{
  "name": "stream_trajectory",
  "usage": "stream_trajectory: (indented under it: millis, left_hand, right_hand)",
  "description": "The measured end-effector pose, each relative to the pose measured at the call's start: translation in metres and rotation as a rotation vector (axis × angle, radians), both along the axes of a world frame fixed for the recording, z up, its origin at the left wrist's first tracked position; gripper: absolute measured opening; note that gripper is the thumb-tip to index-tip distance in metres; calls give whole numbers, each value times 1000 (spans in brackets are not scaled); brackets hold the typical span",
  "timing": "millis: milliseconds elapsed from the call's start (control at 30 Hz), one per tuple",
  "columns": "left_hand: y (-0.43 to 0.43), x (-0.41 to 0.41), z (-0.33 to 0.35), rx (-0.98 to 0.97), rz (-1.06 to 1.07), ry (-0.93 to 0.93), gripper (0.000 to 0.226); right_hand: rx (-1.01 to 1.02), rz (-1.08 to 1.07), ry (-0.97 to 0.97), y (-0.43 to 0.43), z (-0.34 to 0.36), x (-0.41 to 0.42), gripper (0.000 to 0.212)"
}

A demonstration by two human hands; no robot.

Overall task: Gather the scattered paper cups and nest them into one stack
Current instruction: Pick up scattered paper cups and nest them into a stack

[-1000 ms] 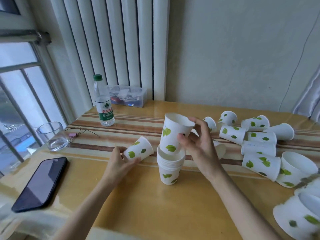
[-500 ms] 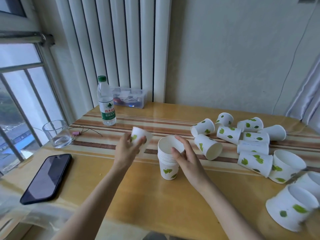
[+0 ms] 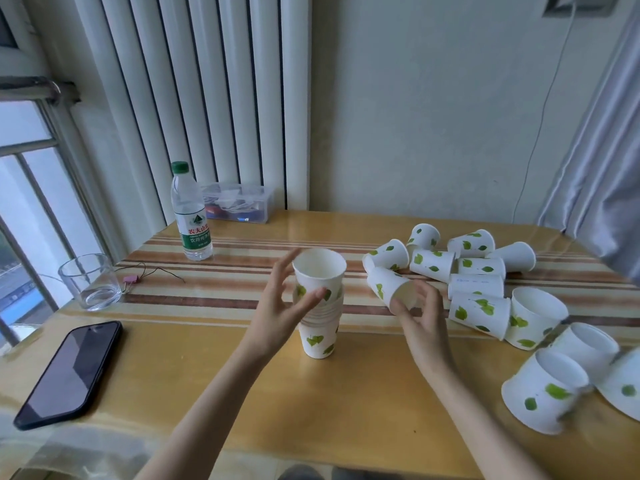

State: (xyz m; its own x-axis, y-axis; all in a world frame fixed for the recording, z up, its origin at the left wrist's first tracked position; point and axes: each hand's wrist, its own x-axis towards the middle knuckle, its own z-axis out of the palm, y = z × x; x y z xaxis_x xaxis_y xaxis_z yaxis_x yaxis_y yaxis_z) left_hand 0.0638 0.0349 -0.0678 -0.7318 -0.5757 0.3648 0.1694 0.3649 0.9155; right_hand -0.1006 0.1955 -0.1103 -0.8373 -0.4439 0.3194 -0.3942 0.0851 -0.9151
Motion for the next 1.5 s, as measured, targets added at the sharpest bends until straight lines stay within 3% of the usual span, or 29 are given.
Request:
stream_trajectory:
  millis: [233,367,433,533,667,733,833,1000,1333,1500]
  left_hand:
    - [7,0,-32,-65,24,-108,82]
    - [7,-1,-51,44,-26,-128,90]
    - [6,-2,-56,64,9,-146,81]
    - [4,-7,-56,92,50,-162,66]
    - [-1,-13,-55,115,86,-151,66]
    - [0,-13,-55,114,93,-144,61]
    - [0,-12,-55,103,124,-118,53]
    - [-11,-11,-56,112,117,-109,62]
    - [-46,-21,-57,112,110,-92,53]
    - [-44,-13,-63,103,74,-162,82]
  right_hand:
    - [436,-143,37,-34,-16,-41,105]
    - [374,-209,11,-43,-23,-48,84]
    - [260,-185,-16,-40,-20,-44,77]
    - [22,-75,-29,-36,6,-30,73]
    - [-217,224,-11,-35,82,-3,62]
    - [-179,392,76,-38,110,13,59]
    - [63,442,244,-55,117,30,69]
    - [329,526,214,-84,82,35,72]
    - [269,571,25,-114,63,33,84]
    - [170,422,-45,-81,36,17,71]
